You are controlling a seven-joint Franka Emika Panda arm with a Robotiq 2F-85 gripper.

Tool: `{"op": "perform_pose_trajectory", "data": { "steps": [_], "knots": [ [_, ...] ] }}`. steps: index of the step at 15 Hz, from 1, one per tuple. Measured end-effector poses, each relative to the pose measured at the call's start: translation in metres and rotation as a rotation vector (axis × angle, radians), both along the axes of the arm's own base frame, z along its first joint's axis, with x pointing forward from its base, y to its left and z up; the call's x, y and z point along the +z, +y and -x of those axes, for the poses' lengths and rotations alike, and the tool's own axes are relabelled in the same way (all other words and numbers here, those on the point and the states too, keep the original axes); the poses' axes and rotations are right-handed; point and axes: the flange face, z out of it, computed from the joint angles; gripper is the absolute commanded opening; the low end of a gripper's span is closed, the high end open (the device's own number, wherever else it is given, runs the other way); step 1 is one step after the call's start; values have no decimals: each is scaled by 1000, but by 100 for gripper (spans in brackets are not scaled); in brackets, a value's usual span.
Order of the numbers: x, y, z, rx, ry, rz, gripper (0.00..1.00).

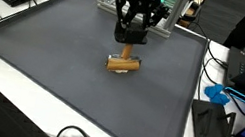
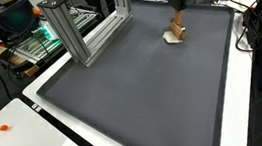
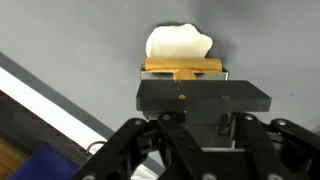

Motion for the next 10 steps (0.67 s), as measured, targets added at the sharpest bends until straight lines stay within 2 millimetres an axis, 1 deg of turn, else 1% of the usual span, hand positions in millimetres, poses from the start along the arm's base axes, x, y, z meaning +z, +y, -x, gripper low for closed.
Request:
{"op": "perform_pose_trajectory", "data": {
  "steps": [3, 10],
  "knots": [
    [-1, -1, 0, -8, 0, -4, 22],
    [2, -9, 0, -27, 43, 18, 22]
  ]
}}
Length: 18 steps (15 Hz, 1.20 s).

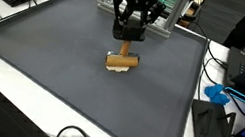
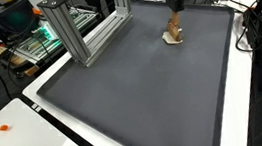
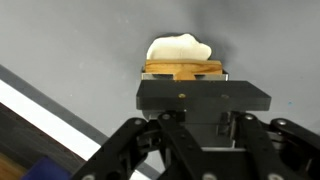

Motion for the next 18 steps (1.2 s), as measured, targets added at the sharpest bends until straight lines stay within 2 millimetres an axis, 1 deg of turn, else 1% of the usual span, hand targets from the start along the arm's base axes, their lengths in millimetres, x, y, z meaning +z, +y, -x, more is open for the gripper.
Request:
{"op": "perform_pose_trajectory", "data": {
  "steps": [10, 13, 18],
  "knots": [
    [1, -12, 3, 0, 55, 29, 22],
    [1, -20, 6, 0, 87, 45, 22],
    [-6, -38, 10, -16, 149, 75, 22]
  ]
}}
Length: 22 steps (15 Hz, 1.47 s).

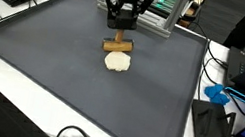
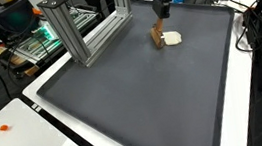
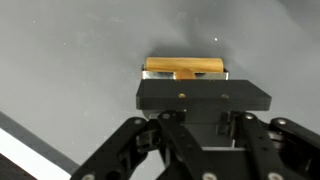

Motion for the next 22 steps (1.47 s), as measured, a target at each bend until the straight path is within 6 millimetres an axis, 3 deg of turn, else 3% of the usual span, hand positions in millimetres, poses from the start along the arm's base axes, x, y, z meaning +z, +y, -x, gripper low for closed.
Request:
{"op": "perform_pose_trajectory", "data": {
  "steps": [13, 22],
  "knots": [
    [2, -9, -5, -230, -32, -66, 22],
    [7, -1, -15, -394, -120, -118, 22]
  ]
}}
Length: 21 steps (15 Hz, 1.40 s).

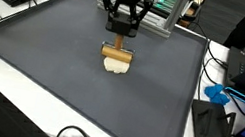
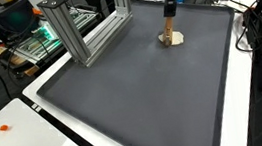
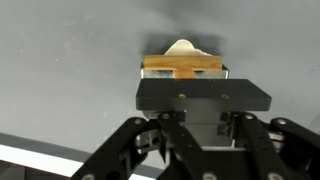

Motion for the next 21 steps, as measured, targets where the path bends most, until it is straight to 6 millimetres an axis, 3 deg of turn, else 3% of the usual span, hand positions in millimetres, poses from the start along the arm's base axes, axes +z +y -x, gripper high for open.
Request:
{"op": "perform_pose_trajectory", "data": {
  "steps": [12, 21],
  "knots": [
    [-7, 14, -17, -328, -174, -52, 22],
    [-5, 14, -16, -320, -121, -38, 22]
  ]
}}
